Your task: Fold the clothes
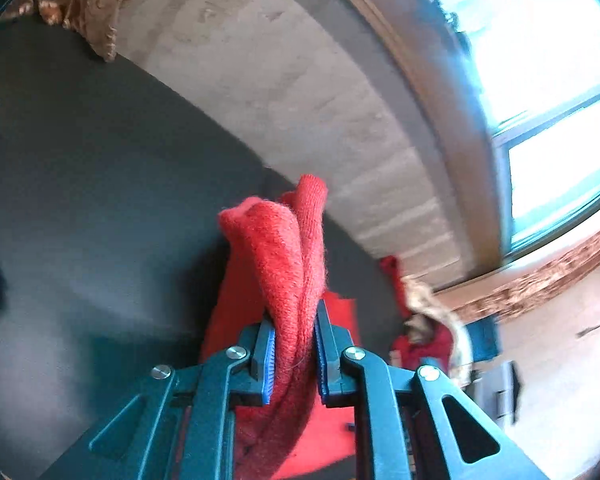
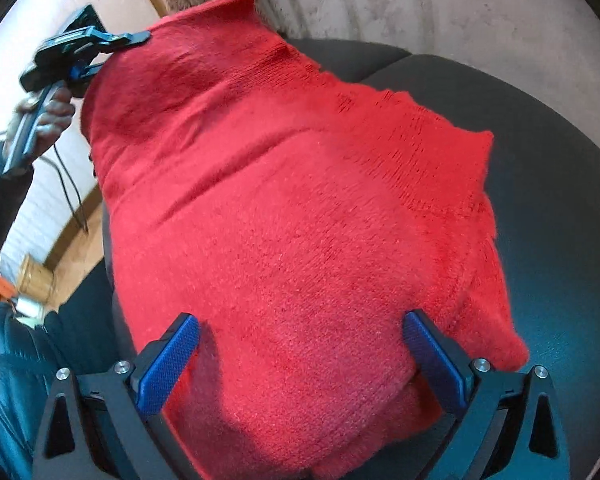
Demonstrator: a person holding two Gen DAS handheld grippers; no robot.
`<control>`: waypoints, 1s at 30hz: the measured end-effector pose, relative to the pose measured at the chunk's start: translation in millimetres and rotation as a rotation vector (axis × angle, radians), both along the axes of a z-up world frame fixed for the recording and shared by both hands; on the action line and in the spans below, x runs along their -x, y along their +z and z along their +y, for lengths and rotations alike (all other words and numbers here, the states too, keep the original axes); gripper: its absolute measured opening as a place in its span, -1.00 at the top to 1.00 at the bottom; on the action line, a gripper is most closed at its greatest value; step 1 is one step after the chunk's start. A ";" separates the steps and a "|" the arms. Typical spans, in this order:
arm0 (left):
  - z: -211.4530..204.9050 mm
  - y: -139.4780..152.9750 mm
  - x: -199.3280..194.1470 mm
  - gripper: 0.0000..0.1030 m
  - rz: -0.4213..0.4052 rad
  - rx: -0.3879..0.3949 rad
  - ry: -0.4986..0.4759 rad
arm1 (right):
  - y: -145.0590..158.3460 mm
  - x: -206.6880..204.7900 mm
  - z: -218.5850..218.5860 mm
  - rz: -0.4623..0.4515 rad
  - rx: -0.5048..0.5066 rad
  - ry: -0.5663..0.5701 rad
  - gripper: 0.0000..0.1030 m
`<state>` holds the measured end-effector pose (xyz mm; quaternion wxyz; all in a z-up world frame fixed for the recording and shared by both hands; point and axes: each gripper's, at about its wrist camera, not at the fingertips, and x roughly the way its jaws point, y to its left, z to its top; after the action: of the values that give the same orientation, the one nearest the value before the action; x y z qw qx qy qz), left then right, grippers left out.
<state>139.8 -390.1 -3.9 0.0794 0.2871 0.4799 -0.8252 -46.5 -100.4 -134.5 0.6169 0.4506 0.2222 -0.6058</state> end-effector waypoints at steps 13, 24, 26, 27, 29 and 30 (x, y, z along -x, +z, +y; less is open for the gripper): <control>93.9 4.7 92.2 0.73 -0.034 -0.086 -0.040 | -10.5 17.3 45.2 -0.066 0.231 -0.062 -1.00; 159.3 -23.8 158.6 0.73 -0.133 -0.083 -0.086 | -13.6 38.6 67.3 -0.131 0.307 -0.082 -1.00; 170.3 -32.5 170.6 0.73 -0.161 -0.067 -0.103 | -12.9 41.1 70.1 -0.130 0.309 -0.082 -1.00; 175.7 -37.5 176.3 0.73 -0.179 -0.055 -0.114 | -13.1 42.6 71.4 -0.131 0.311 -0.082 -1.00; 183.4 -51.6 184.5 0.73 -0.210 -0.069 -0.136 | -13.5 45.7 74.2 -0.134 0.315 -0.082 -1.00; 186.9 -58.7 187.8 0.73 -0.226 -0.077 -0.142 | -13.6 47.3 75.5 -0.135 0.317 -0.083 -1.00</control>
<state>-48.0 -203.2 -62.7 0.0635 0.4141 0.4775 -0.7723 -93.8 -24.9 -148.1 0.6683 0.3963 0.0633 -0.6264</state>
